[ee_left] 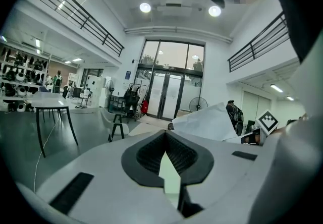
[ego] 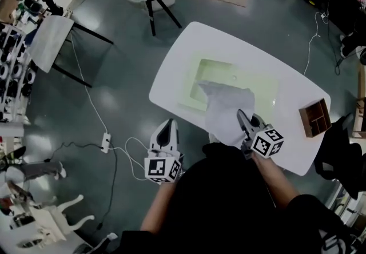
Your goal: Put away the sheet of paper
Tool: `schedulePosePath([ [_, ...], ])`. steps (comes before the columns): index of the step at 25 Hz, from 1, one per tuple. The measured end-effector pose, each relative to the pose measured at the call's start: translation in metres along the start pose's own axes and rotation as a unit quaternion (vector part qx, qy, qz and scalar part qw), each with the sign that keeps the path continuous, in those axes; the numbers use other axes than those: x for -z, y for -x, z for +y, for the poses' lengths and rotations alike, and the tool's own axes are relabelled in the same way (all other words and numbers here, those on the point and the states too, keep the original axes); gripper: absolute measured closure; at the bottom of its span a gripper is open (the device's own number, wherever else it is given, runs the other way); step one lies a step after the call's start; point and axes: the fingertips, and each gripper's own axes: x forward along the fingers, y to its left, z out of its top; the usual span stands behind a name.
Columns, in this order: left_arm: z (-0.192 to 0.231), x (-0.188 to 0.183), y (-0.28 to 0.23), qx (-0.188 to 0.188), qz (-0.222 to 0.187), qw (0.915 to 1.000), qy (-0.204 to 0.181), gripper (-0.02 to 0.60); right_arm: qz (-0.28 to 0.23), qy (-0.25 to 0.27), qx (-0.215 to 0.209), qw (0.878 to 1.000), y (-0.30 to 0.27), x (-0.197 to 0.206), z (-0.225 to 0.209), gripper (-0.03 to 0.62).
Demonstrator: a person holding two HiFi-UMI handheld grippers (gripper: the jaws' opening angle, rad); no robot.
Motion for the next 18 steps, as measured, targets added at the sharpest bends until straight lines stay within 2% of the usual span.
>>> schedulePosePath([
  [10,-0.015,-0.004,-0.084,0.035,0.024,0.9990,-0.009,0.580,-0.018,-0.044,0.023,0.999,-0.019,-0.027,-0.060,0.595],
  [18,-0.053,0.011,-0.135,0.097,0.061,0.9929,-0.032,0.580,-0.039,-0.069,0.060,0.995,-0.016,-0.033,-0.120,0.595],
])
